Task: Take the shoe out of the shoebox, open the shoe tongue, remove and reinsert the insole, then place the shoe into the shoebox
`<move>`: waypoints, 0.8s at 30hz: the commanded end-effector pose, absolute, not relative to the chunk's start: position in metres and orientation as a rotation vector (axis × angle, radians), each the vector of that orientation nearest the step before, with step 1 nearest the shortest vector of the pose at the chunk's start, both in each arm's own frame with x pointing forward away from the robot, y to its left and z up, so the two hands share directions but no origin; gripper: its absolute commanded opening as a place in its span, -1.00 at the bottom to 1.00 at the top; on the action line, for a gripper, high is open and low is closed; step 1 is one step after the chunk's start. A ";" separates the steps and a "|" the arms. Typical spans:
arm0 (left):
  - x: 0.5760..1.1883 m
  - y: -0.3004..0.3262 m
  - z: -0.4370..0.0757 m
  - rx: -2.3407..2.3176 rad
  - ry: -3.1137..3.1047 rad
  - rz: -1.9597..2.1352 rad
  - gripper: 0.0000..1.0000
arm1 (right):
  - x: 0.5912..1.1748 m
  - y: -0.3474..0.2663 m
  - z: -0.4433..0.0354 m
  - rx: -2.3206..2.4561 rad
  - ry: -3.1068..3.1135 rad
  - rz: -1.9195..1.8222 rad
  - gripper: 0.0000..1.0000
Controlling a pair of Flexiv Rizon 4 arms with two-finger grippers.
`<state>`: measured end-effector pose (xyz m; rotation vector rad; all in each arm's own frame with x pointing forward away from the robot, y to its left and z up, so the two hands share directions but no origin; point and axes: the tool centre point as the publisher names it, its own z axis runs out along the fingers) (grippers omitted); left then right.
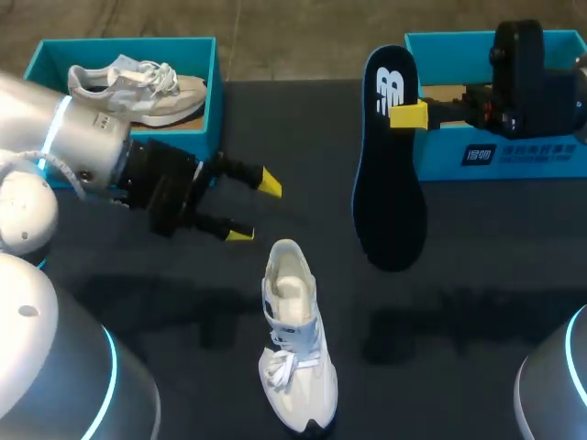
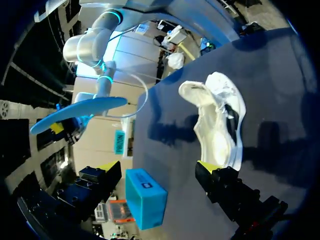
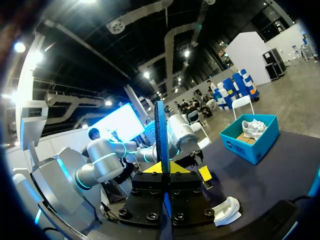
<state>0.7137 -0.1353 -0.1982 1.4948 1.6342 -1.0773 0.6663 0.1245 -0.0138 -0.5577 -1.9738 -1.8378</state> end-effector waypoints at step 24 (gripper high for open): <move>0.738 -0.138 -0.159 1.241 1.217 -1.177 1.00 | 0.666 0.125 -0.014 -0.561 -1.975 -1.834 -1.00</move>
